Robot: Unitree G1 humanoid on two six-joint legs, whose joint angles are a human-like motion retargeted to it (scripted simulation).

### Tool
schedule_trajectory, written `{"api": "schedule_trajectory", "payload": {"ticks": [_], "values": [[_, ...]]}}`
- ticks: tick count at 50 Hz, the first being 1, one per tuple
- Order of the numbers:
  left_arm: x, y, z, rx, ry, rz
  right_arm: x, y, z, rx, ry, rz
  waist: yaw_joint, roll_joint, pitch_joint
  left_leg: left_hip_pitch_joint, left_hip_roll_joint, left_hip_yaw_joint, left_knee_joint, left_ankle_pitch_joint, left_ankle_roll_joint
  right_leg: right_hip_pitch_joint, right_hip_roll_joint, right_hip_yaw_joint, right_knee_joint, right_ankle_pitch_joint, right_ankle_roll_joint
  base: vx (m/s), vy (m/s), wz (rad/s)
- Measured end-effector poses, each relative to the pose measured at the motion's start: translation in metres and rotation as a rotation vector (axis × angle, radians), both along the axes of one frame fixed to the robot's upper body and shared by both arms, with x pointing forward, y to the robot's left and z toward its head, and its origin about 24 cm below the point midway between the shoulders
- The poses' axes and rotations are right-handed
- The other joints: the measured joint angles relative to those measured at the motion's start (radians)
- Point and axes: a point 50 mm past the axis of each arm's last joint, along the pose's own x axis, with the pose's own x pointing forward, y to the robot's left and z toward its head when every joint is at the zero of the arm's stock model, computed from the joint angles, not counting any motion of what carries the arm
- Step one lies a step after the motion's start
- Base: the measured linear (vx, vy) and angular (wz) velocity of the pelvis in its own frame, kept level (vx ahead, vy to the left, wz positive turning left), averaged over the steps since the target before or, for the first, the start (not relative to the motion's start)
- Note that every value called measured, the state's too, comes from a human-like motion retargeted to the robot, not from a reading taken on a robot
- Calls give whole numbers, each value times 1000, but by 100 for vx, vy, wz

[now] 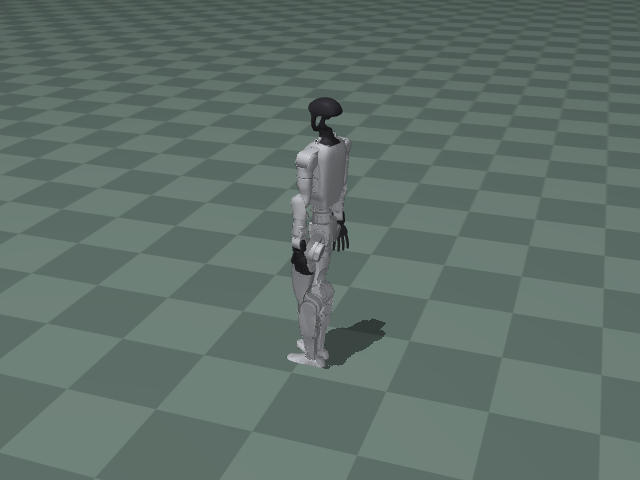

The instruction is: In place motions

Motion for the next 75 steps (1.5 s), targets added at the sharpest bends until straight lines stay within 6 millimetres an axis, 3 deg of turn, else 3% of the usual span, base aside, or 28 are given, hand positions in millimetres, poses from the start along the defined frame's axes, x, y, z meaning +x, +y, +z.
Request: {"api": "schedule_trajectory", "payload": {"ticks": [3,10,18,25,42,56,75], "values": [[5,0,0,-6,-13,0,6,0,0,2,-14,28,-14,-1,5,-17,4,18,35,-37,-9,-9,-10,-12,-1,-1,4,-14,2,28],[10,0,0,-3,-27,-1,8,-3,1,2,-3,64,-12,-4,-9,-21,106,362,84,-100,31,-38,-30,0,2,11,12,-4,0,-1],[-5,3,1,-12,50,-60,-2,1,0,4,8,-3,77,1,-29,40,135,470,-19,-61,-29,-30,3,104,16,19,9,12,-2,-68],[-13,3,2,-18,78,-72,-9,1,0,9,24,-76,106,1,-45,68,121,482,-76,-45,-29,-20,3,119,20,24,15,13,-2,-10],[-18,5,2,-14,81,9,4,5,0,32,-2,89,63,-6,-47,70,96,424,-91,-31,-17,-6,-24,52,16,48,26,8,-5,18],[-10,4,1,-27,50,-3,-9,0,0,20,43,-7,99,-9,-60,72,74,400,-108,-17,-8,16,-40,24,11,58,38,15,-6,11],[-22,6,2,-8,83,51,-6,0,0,23,36,69,120,-18,-68,58,39,321,-107,-7,1,39,-65,-45,9,55,51,16,-2,22]]}}
